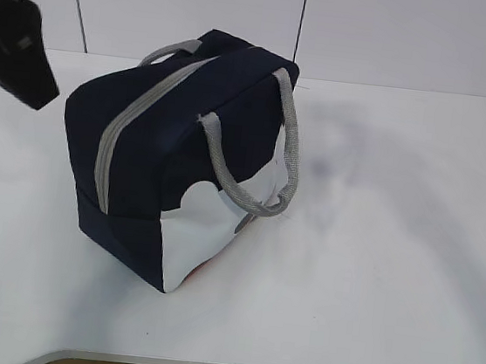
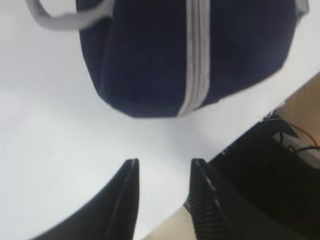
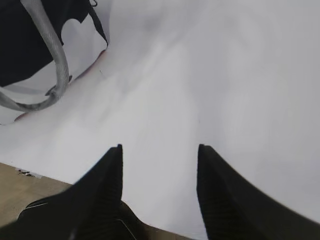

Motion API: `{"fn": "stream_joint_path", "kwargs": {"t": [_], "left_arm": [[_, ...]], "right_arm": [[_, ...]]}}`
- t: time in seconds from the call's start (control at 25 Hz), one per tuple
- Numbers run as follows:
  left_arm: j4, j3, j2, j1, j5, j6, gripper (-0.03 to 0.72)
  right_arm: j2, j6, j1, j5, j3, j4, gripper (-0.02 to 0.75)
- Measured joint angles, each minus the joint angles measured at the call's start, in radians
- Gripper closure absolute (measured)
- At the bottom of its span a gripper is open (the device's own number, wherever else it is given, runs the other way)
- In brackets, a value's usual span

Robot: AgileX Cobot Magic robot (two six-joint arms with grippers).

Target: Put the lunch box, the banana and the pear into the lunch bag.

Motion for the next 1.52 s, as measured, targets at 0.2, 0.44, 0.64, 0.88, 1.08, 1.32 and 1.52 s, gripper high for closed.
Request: {"fn": "stream_joint_path", "kwargs": {"t": [0.2,0.44,0.64,0.88,1.08,1.32,1.52], "left_arm": [[0.0,0.104,-0.106,0.0,0.0,-0.002,0.438],[-0.015,0.204,-0.244,0.0,-0.002,-0.002,0.446],[-0.03,0.307,-0.415,0.0,-0.084,-0.002,0.449],[-0.035,0.445,-0.605,0.0,-0.171,-0.002,0.449],[-0.038,0.556,-0.736,0.0,-0.209,-0.002,0.449],[-0.038,0.712,-0.873,0.0,-0.289,-0.002,0.45],[-0.038,0.829,-1.005,0.0,-0.362,-0.002,0.45]], "right_arm": [[-0.107,0.0,0.0,0.0,0.103,0.007,0.356],[-0.257,0.0,0.0,0.0,0.203,0.017,0.356],[-0.414,-0.005,0.0,0.004,0.277,0.011,0.356],[-0.626,-0.021,0.0,0.008,0.399,0.0,0.356],[-0.759,-0.023,0.0,0.01,0.482,-0.005,0.356],[-0.885,-0.023,0.0,0.006,0.583,-0.014,0.356],[-0.931,-0.023,0.0,-0.055,0.674,-0.024,0.356]]}}
